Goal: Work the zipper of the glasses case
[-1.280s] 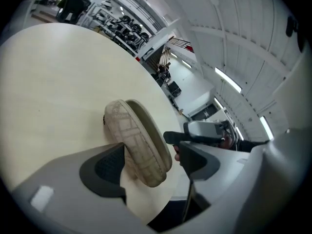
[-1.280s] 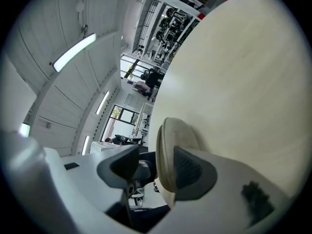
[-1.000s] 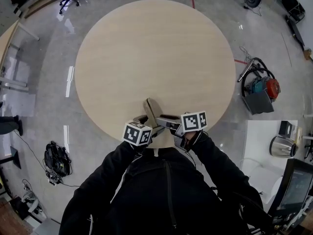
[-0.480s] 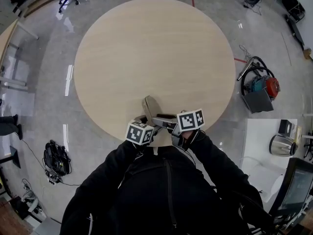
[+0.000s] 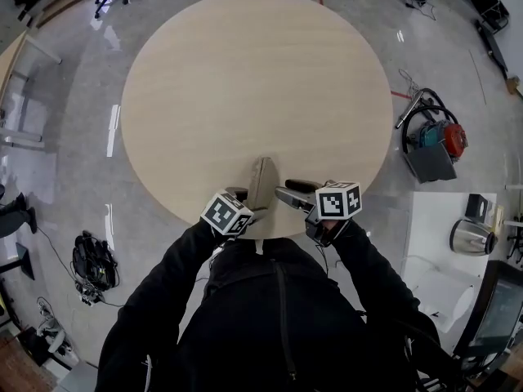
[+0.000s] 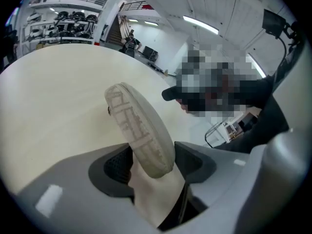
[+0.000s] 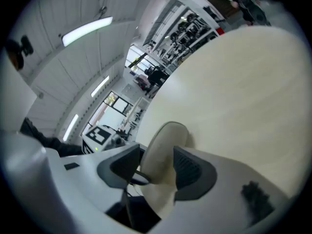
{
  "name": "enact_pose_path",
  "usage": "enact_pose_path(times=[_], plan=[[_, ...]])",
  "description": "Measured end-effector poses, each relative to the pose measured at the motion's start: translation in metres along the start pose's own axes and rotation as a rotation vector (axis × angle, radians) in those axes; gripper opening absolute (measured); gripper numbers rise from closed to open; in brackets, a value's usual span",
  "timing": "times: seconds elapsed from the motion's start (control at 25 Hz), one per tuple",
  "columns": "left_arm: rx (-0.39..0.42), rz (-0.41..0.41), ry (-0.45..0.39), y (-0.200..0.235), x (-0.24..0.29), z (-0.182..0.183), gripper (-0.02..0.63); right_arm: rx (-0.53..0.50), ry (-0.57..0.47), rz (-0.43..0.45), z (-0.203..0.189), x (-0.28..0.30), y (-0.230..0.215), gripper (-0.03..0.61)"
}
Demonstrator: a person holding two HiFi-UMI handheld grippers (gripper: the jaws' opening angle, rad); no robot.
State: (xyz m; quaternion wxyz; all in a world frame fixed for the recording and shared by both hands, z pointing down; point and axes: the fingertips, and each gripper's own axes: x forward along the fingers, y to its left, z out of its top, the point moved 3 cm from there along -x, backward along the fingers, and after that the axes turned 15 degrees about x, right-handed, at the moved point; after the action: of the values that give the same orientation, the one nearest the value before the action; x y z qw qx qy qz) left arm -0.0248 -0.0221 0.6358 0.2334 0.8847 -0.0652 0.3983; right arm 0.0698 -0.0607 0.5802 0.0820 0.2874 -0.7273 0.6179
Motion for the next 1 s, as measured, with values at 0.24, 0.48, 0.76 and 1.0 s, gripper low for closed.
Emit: enact_pose_path(times=[0.24, 0.48, 0.76, 1.0], plan=[[0.316, -0.129, 0.204, -0.011, -0.006, -0.017, 0.273, -0.783, 0.189, -0.266, -0.025, -0.004, 0.008, 0.224], [0.639, -0.258, 0.492, -0.022, -0.015, -0.037, 0.273, -1.183, 0.377, -0.248, -0.046, 0.011, 0.013, 0.299], [0.932, -0.295, 0.667, -0.025, -0.016, -0.044, 0.275, -1.311, 0.578, -0.210, -0.069, 0.028, -0.001, 0.313], [0.929, -0.249, 0.636, -0.026, -0.009, -0.044, 0.314, -1.237, 0.616, -0.191, -0.080, 0.033, -0.004, 0.311]])
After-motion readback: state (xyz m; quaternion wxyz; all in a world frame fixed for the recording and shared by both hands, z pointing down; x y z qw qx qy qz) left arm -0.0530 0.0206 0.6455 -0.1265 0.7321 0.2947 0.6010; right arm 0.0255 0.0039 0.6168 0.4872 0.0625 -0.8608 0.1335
